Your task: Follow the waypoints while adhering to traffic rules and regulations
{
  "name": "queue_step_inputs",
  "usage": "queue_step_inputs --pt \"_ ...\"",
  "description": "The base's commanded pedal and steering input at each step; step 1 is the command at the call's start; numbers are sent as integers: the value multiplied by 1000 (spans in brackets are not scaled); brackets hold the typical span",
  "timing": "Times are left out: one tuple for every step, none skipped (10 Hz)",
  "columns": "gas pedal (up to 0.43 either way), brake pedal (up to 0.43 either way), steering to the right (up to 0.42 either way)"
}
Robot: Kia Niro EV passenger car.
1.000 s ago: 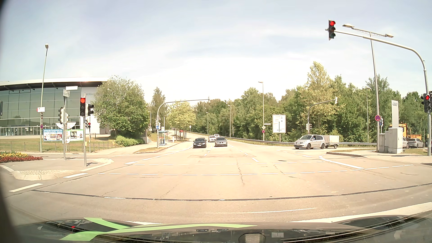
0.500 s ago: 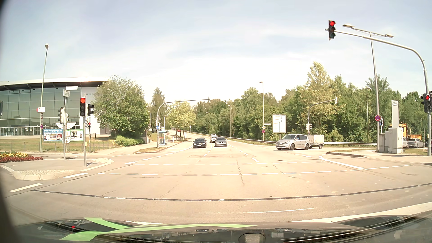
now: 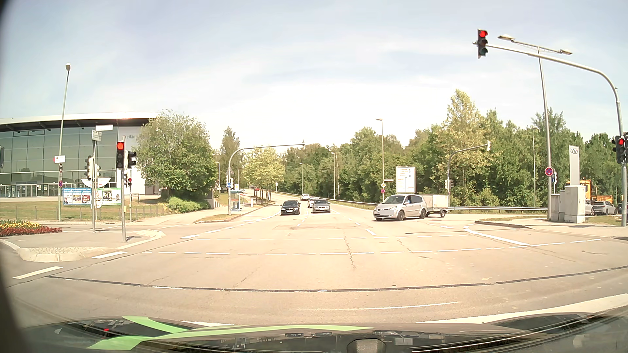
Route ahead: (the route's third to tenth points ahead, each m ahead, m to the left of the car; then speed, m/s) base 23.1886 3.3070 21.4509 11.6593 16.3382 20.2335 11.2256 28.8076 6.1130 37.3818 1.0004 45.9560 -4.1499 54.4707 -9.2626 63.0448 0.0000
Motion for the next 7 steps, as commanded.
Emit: queue_step_inputs --pt "0 220 8" --pt "0 220 8" --pt "0 220 8" --pt "0 220 8" --pt "0 220 8" --pt "0 220 8" --pt "0 220 8"
